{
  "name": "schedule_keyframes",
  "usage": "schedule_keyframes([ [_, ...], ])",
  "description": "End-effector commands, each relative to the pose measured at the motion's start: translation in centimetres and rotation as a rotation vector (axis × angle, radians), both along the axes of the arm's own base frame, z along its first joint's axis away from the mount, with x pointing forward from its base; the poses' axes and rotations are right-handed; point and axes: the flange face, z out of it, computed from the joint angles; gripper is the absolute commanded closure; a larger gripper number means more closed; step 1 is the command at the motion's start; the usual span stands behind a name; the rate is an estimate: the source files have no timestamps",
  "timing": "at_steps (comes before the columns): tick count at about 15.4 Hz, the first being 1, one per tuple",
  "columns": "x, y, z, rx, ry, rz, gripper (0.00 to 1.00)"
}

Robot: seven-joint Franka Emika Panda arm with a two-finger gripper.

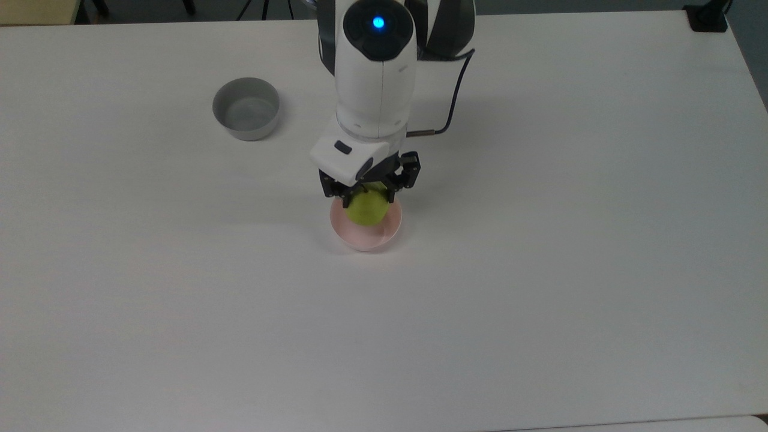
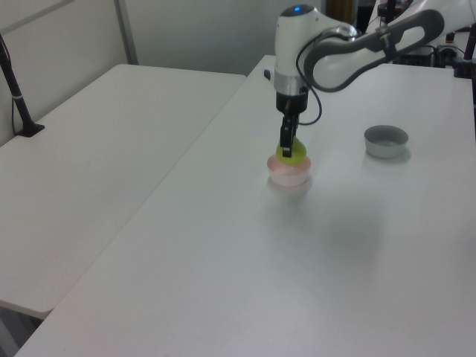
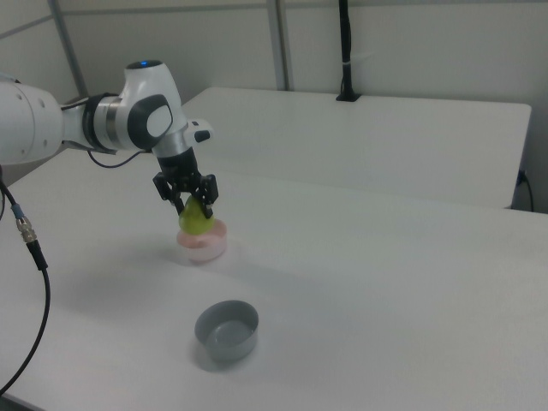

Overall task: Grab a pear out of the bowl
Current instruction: 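Lift the pear out of the pink bowl and carry it sideways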

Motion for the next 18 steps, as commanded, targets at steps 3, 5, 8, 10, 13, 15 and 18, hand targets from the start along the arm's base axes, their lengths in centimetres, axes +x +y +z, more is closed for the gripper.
schedule_keyframes([
  [3,-0.6,-1.7,4.1,0.003,0.001,-0.042,0.44],
  [5,-0.6,-2.2,4.3,-0.002,-0.004,-0.045,0.44],
  [8,-0.2,-5.5,4.5,-0.011,-0.012,-0.078,0.44],
  [10,0.0,-8.4,4.3,-0.015,-0.012,-0.091,0.44],
  [13,-0.1,-14.1,4.5,-0.02,-0.012,-0.114,0.44],
  [15,0.1,-17.3,4.4,-0.024,-0.044,-0.122,0.44],
  [18,0.8,-18.3,2.6,-0.026,-0.075,-0.13,0.43],
])
